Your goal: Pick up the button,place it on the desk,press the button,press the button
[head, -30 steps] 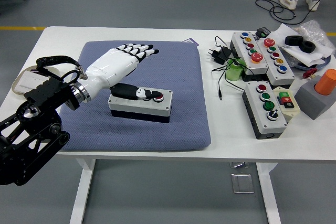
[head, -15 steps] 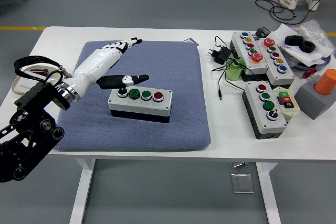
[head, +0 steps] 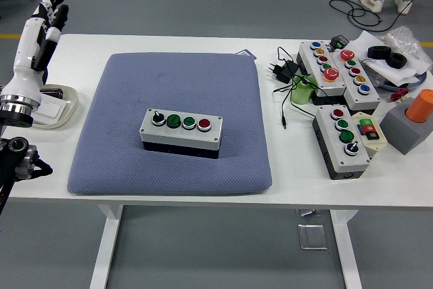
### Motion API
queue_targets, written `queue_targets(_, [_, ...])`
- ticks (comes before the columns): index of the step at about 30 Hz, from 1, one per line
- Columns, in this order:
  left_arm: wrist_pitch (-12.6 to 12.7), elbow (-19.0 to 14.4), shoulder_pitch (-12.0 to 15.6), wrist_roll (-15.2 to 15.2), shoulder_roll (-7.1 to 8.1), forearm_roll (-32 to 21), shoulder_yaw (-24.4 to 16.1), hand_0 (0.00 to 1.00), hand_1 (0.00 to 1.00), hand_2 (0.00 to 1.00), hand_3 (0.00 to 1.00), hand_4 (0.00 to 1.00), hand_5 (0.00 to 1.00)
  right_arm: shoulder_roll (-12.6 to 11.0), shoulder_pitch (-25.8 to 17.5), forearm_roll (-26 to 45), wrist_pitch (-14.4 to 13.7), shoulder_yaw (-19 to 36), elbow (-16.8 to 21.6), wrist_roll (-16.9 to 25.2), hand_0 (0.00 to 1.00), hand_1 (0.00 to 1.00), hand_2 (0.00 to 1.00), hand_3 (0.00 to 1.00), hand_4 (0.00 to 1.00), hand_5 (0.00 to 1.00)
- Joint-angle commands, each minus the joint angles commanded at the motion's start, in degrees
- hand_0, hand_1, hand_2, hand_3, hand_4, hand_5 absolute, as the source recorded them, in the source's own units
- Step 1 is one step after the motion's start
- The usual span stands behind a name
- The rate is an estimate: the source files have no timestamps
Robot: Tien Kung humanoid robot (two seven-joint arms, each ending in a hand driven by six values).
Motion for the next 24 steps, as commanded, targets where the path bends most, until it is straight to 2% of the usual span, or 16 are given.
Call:
queue_targets(5, [-0.8, 0.7, 1.7, 0.1, 0.77, -11.8, -3.1, 0.816, 0.88, 0.937, 0.919, 0.903, 0.998, 0.0, -0.1, 0.1, 0.0, 0.0, 0.0, 0.0, 0.683, 0.638, 0.664, 0.597, 0.305, 0.09])
queue_targets(7, [-1.3, 1.1, 2.4, 0.3, 1.1, -14.5, -3.7, 0.816, 0.88, 0.937, 0.919, 0.903, 0.998, 0.0, -0.1, -0.1, 0.0, 0.1, 0.0, 0.0, 0.683, 0.638, 0.664, 0.597, 0.305, 0.09])
queue_targets(24, [-3.5, 3.0, 3.9, 1.1, 1.76, -15.0, -4.6, 0.813, 0.876, 0.931, 0.913, 0.894, 0.998, 0.1, -0.1, -0.3, -0.1, 0.4, 0.0, -0.1, 0.683, 0.637, 0.664, 0.597, 0.305, 0.09])
